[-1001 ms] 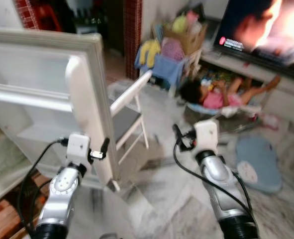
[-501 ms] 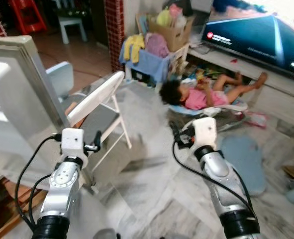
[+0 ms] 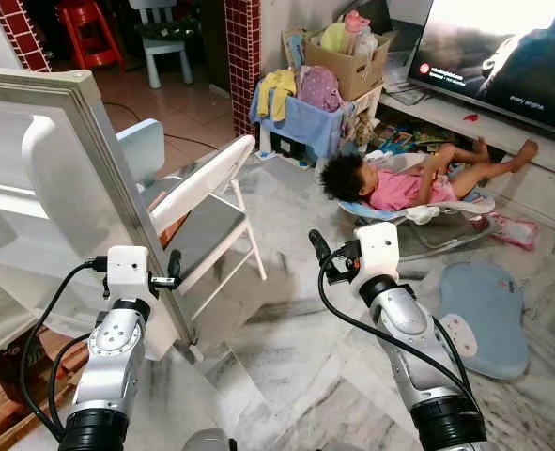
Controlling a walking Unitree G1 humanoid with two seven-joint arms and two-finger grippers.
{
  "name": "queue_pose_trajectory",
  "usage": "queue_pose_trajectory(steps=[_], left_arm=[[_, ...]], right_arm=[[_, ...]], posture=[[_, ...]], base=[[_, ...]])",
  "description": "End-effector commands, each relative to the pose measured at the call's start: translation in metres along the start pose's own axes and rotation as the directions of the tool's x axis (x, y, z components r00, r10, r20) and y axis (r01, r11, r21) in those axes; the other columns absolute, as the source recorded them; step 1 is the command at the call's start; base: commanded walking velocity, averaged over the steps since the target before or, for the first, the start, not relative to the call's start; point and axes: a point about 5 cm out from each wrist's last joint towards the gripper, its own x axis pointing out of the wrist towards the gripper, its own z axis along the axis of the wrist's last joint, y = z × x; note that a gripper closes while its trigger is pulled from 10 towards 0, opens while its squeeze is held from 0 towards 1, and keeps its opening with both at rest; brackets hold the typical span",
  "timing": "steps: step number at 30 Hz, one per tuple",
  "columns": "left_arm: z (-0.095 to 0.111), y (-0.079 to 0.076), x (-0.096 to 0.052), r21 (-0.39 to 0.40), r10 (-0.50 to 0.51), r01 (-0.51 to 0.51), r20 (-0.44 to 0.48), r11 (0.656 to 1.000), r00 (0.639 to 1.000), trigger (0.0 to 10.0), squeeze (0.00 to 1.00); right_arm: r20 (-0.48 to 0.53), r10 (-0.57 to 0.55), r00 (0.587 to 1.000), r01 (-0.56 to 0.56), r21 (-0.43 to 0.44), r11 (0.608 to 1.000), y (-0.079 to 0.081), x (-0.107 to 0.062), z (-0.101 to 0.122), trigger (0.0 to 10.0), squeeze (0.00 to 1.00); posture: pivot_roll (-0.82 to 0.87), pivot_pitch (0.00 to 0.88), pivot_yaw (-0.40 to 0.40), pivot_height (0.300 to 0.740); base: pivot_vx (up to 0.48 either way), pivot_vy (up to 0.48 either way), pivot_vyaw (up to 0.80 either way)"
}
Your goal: Restocking fridge
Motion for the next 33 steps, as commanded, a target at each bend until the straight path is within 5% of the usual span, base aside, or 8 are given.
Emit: queue_pose_trajectory(steps=[1, 6, 9, 33], left_arm=[[0.000, 0.003, -0.001, -0.008, 0.024, -0.024, -0.008, 1.000, 1.000, 10.0, 0.00], [-0.001, 0.005, -0.001, -0.010, 0.028, -0.028, -0.013, 1.000, 1.000, 10.0, 0.00], [-0.002, 0.005, -0.002, -0.008, 0.022, -0.022, -0.012, 1.000, 1.000, 10.0, 0.00], [-0.003, 0.002, -0.004, -0.021, 0.006, -0.006, -0.023, 1.000, 1.000, 10.0, 0.00]], right_arm=[[0.010, -0.039, 0.999, 0.039, -0.003, 0.999, -0.005, 0.005, 0.004, 10.0, 0.00], [0.049, -0.033, 0.998, 0.032, 0.007, 0.999, -0.007, 0.005, 0.010, 10.0, 0.00], [0.082, -0.028, 0.996, 0.036, -0.104, 0.994, -0.004, 0.003, 0.014, 10.0, 0.00], [0.102, -0.016, 0.995, 0.020, -0.046, 0.999, -0.006, 0.008, 0.018, 10.0, 0.00]], posture=[[0.05, 0.000, 0.013, 0.740], [0.05, 0.000, 0.013, 0.740], [0.05, 0.000, 0.016, 0.740], [0.05, 0.000, 0.014, 0.740]], base=[[0.000, 0.000, 0.00], [0.000, 0.000, 0.14], [0.000, 0.000, 0.77], [0.000, 0.000, 0.78]])
